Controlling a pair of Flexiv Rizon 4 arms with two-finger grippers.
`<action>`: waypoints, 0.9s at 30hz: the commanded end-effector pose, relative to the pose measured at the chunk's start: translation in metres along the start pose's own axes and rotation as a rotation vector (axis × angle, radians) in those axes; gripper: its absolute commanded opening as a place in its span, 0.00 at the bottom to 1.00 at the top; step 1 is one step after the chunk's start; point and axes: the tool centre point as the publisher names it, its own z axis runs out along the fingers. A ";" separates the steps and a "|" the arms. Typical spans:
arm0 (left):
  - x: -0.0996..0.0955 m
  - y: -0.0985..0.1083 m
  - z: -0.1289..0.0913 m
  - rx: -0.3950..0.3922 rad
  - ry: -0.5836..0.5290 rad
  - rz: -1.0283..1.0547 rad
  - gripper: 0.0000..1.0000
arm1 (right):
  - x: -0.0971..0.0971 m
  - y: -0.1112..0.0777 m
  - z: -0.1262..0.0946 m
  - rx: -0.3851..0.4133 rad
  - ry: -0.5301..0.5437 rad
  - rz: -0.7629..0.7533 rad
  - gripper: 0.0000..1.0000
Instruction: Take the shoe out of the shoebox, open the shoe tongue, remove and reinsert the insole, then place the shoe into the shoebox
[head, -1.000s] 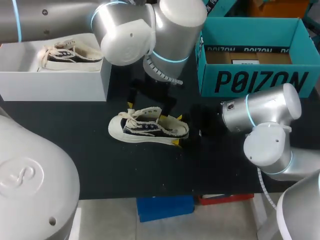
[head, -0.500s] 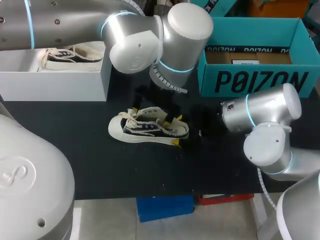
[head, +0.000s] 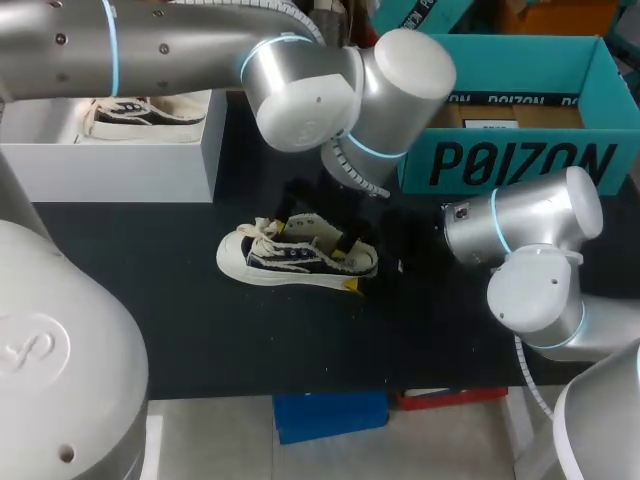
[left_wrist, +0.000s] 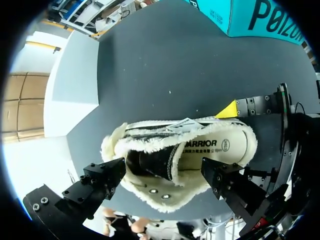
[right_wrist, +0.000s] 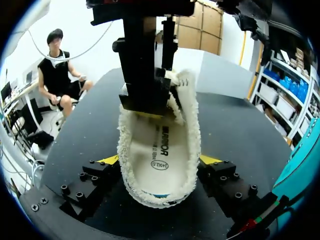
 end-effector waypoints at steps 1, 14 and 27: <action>-0.003 -0.002 0.005 -0.008 -0.007 -0.006 1.00 | -0.001 0.000 0.001 0.002 0.001 0.002 0.00; -0.010 0.001 0.011 -0.018 -0.047 0.014 0.75 | -0.001 0.000 0.001 0.002 0.001 0.002 0.00; -0.015 0.004 0.013 -0.016 -0.086 0.042 0.07 | -0.001 0.000 0.001 0.002 0.001 0.002 0.00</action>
